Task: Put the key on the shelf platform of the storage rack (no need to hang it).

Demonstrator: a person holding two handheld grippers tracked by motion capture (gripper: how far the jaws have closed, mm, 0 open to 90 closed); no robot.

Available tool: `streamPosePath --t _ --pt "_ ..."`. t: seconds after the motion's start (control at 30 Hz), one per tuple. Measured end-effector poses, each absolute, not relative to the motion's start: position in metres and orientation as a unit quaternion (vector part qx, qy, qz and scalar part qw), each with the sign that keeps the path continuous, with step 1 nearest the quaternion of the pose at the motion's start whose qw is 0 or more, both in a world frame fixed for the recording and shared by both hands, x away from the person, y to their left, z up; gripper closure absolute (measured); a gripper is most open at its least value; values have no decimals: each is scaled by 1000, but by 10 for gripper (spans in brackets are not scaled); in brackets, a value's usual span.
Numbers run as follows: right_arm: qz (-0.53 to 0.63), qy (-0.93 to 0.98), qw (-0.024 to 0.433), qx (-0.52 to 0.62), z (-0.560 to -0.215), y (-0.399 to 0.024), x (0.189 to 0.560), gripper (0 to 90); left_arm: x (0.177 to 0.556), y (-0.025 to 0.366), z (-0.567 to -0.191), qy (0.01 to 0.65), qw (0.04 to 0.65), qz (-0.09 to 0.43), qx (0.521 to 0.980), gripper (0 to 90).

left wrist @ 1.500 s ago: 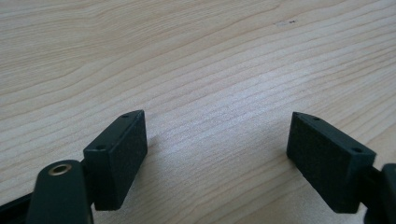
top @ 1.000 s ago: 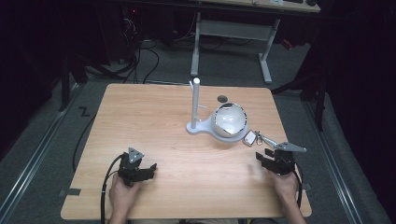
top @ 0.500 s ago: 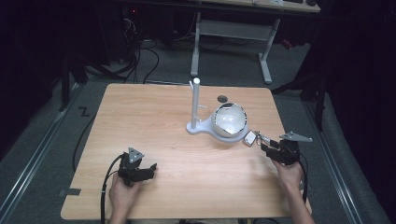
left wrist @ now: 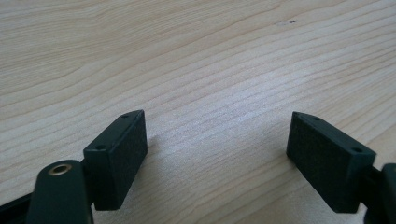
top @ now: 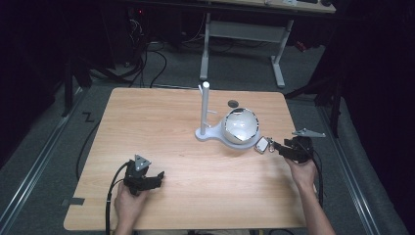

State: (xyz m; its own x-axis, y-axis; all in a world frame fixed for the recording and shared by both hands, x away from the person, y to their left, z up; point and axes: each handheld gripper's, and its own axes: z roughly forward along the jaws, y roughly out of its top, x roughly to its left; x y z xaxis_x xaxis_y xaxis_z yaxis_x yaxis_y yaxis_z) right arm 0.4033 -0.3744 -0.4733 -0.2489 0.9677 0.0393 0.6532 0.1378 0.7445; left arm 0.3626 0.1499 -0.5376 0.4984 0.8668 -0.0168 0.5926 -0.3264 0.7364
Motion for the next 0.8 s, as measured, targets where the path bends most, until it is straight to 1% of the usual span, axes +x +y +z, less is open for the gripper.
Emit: streamPosePath --t 0.53,0.8 --pt "305 718 224 585 -485 -378 437 471 363 150 -538 461 352 195 791 206" --pt "281 723 212 595 -500 -381 446 425 363 150 -538 461 352 195 791 206"
